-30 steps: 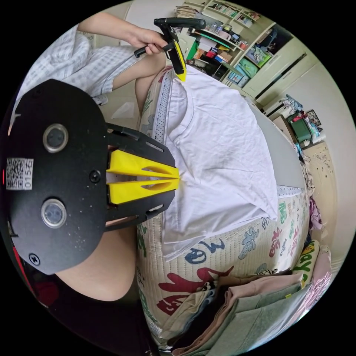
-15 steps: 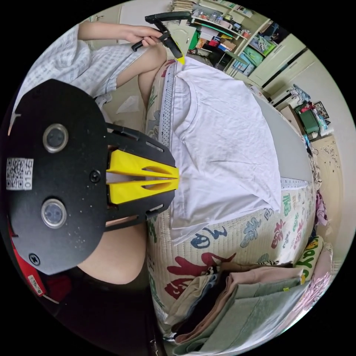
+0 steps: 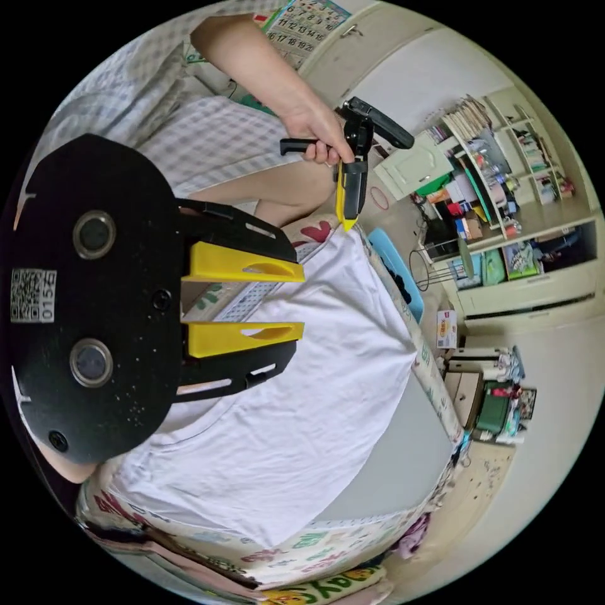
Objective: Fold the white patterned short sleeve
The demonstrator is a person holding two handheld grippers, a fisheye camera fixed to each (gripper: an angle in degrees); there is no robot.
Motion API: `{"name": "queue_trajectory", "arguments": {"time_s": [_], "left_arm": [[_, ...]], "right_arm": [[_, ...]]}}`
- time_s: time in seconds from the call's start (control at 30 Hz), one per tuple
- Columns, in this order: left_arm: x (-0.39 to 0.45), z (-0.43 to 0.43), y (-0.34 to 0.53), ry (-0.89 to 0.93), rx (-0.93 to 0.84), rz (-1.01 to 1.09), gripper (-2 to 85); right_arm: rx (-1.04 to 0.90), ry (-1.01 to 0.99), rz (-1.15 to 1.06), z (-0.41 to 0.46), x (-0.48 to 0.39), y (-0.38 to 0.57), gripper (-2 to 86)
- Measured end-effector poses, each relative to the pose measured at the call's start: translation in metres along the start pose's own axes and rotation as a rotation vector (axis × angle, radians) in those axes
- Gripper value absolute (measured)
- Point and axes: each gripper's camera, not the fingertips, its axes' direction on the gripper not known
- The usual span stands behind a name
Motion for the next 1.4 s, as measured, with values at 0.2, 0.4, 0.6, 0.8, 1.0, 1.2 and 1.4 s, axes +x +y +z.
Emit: {"name": "queue_trajectory", "arguments": {"time_s": [0.2, 0.4, 0.6, 0.8, 1.0, 1.2, 1.4], "left_arm": [[-0.001, -0.003, -0.003, 0.063, 0.023, 0.083, 0.6], [0.001, 0.014, -0.012, 0.032, -0.040, 0.041, 0.4], [0.048, -0.003, -0.010, -0.035, 0.049, 0.121, 4.8], [0.210, 0.040, -0.025, 0.038, 0.038, 0.540, 5.6], [0.417, 0.172, -0.044, 0.106, -0.099, 0.849, 7.4], [0.573, 0.327, -0.054, 0.056, -0.335, 0.910, 9.9], [0.627, 0.429, -0.062, -0.140, -0.398, 0.884, 9.8]], "right_arm": [[-0.116, 0.053, 0.005, 0.030, 0.007, -0.001, 3.7], [-0.121, -0.156, 0.080, 0.018, 0.044, 0.033, 3.1], [0.060, -0.228, 0.354, -0.060, 0.131, 0.139, 6.6], [0.179, 0.040, 0.797, -0.131, 0.237, 0.308, 7.9], [0.231, 0.050, 1.041, -0.137, 0.285, 0.414, 11.8], [0.173, -0.067, 1.076, -0.099, 0.314, 0.434, 14.0], [0.064, -0.082, 1.061, -0.075, 0.325, 0.435, 13.2]]}}
